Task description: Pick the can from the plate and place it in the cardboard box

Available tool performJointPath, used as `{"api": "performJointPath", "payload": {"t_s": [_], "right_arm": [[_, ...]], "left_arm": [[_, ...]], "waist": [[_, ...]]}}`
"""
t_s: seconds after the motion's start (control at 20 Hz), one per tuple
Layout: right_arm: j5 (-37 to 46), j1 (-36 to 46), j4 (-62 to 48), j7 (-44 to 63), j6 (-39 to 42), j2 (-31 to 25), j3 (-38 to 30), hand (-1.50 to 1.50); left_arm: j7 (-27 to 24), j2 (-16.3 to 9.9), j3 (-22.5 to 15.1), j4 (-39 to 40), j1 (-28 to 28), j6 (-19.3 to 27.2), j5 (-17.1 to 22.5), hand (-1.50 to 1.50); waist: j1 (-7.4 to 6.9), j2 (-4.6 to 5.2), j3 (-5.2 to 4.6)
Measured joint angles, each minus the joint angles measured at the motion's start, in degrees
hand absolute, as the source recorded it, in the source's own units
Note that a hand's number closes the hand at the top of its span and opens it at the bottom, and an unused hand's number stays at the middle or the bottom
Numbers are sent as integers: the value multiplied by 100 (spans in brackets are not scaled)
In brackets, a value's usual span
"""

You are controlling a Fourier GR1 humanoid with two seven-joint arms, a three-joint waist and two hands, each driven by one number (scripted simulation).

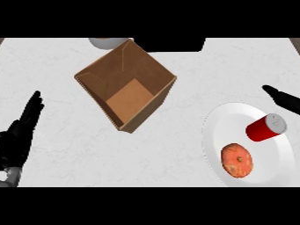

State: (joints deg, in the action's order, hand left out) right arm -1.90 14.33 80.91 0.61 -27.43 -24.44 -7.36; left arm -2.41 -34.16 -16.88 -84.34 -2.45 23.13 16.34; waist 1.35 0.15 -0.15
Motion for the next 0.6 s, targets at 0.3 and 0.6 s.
{"api": "performJointPath", "payload": {"t_s": [0.3,0.6], "right_arm": [[209,-614,543,53,-194,-119,-247,-150],[787,-1078,835,1164,788,-1357,138,-150]], "left_arm": [[296,231,-151,-88,18,41,-330,0],[304,266,-143,-75,68,33,-407,0]], "waist": [[-67,-21,11],[-67,-34,-3]]}}
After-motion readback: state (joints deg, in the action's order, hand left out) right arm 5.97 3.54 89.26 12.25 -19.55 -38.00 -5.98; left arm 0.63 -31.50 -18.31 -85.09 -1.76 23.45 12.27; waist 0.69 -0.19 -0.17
